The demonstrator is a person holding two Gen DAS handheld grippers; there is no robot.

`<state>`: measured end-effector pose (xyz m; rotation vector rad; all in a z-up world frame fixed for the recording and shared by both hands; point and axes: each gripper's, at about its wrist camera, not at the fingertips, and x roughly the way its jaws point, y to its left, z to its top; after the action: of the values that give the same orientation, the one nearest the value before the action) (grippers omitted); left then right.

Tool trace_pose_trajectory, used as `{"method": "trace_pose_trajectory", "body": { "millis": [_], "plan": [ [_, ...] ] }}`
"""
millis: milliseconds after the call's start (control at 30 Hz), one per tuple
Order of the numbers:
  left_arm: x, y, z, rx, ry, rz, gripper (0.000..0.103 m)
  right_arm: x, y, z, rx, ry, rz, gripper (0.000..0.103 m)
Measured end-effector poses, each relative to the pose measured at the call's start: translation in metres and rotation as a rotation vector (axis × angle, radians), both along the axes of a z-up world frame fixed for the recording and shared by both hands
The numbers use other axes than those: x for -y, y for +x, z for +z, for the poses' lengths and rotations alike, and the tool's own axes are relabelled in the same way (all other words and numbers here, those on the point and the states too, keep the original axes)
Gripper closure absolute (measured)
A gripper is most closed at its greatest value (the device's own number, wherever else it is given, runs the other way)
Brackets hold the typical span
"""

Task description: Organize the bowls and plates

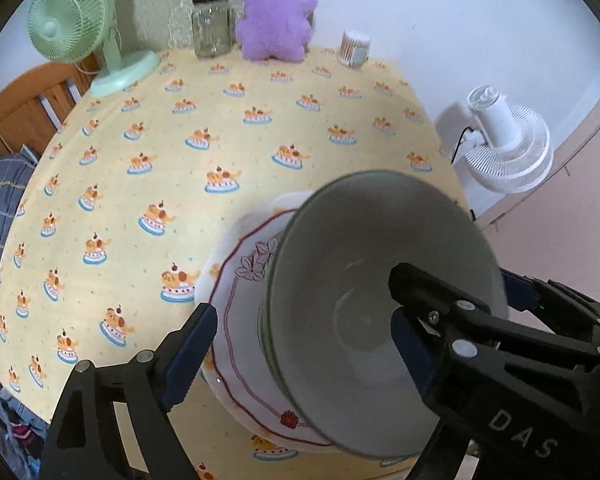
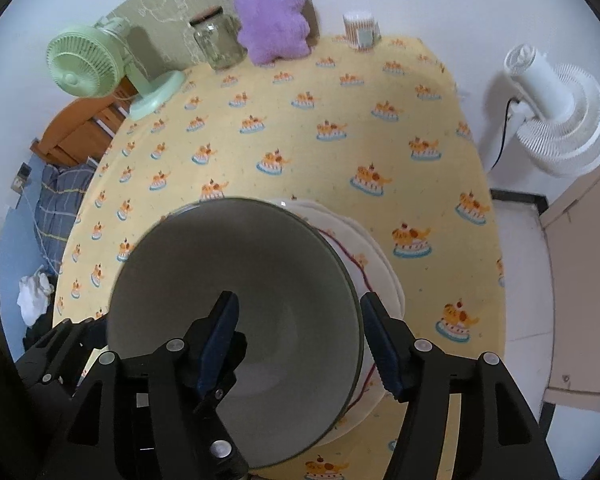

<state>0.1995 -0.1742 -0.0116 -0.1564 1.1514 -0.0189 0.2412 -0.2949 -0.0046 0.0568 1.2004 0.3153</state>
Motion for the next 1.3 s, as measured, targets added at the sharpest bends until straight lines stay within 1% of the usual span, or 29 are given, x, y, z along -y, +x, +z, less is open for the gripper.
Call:
{"method": "trace_pose_trajectory", "body": {
  "millis": [100, 300, 367, 500, 600, 700, 767, 833, 1000, 1100, 1200, 1300],
  "plan": [
    [-0.008, -0.006, 0.013, 0.046, 0.004, -0.019, 0.013, -0.001, -0.007, 0.011, 0.032, -0.017, -0.039, 0.035],
    [-0.039, -0.022, 0.044, 0.168, -0.002, -0.053, 0.013, -0.013, -0.031, 0.046, 0.147, -0.044, -0.151, 0.032],
    [-0.053, -0.027, 0.053, 0.209, -0.002, -0.064, 0.013, -0.019, -0.040, 0.056, 0.190, -0.053, -0.187, 0.030],
    [-0.077, -0.040, 0.067, 0.268, 0.006, -0.091, 0.013, -0.038, -0.065, 0.076, 0.303, -0.106, -0.275, 0.022],
    [-0.096, -0.054, 0.072, 0.306, 0.018, -0.112, 0.012, -0.053, -0.084, 0.082, 0.352, -0.108, -0.311, 0.020],
    [-0.114, -0.067, 0.070, 0.318, 0.037, -0.115, 0.010, -0.070, -0.103, 0.082, 0.392, -0.108, -0.330, 0.019],
    [-0.123, -0.076, 0.067, 0.314, 0.062, -0.119, 0.009, -0.078, -0.113, 0.079, 0.414, -0.104, -0.327, 0.019],
    [-0.132, -0.090, 0.064, 0.337, 0.095, -0.112, 0.009, -0.087, -0.126, 0.073, 0.424, -0.103, -0.322, 0.018],
    [-0.153, -0.124, 0.051, 0.396, 0.145, -0.051, 0.006, -0.101, -0.152, 0.058, 0.464, -0.080, -0.289, 0.018],
    [-0.164, -0.145, 0.042, 0.460, 0.152, 0.014, 0.005, -0.108, -0.169, 0.046, 0.496, -0.063, -0.265, 0.018],
    [-0.170, -0.162, 0.037, 0.514, 0.161, 0.053, 0.002, -0.114, -0.181, 0.032, 0.495, -0.065, -0.224, 0.018],
    [-0.172, -0.177, 0.029, 0.521, 0.183, 0.066, 0.001, -0.119, -0.196, 0.022, 0.504, -0.068, -0.204, 0.018]
  ]
}}
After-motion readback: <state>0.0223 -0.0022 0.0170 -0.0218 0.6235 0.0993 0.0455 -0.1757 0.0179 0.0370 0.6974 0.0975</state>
